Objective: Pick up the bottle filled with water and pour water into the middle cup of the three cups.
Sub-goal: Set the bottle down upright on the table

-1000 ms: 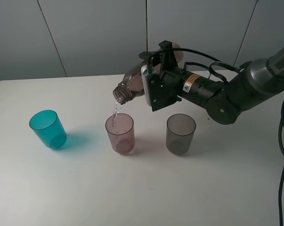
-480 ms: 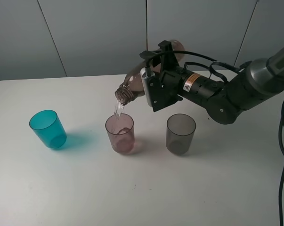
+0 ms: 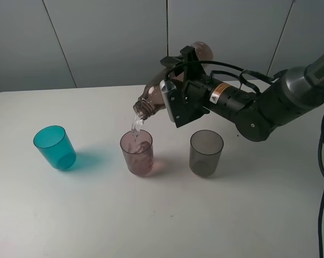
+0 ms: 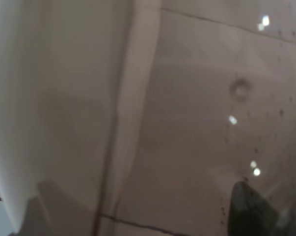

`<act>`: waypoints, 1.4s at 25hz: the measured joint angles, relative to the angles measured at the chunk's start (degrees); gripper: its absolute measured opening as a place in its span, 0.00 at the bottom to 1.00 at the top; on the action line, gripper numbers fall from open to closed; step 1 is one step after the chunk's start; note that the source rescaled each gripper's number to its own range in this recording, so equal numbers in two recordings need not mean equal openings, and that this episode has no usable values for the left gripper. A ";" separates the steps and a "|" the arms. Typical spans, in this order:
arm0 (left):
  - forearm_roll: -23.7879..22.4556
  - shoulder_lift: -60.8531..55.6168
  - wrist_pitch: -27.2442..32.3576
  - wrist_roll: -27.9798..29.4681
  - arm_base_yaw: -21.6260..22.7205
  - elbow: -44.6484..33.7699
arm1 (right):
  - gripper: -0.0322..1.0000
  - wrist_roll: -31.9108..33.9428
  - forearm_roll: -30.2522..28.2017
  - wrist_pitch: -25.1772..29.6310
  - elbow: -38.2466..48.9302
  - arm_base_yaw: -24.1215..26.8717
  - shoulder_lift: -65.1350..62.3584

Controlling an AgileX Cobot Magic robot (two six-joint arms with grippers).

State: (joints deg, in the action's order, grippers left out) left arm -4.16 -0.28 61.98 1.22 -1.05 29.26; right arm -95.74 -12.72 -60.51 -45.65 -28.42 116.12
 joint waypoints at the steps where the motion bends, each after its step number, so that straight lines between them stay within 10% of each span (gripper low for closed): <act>1: 0.00 0.00 0.00 0.00 0.00 0.00 | 0.03 -0.36 -0.10 0.00 0.00 0.12 0.00; 35: 0.00 0.00 0.00 -0.24 0.00 0.00 | 0.03 -5.64 -8.96 -1.18 -0.10 1.45 -0.33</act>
State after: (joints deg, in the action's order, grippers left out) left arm -4.16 -0.28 61.98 0.99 -1.05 29.26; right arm -101.38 -21.68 -61.69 -45.75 -26.96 115.79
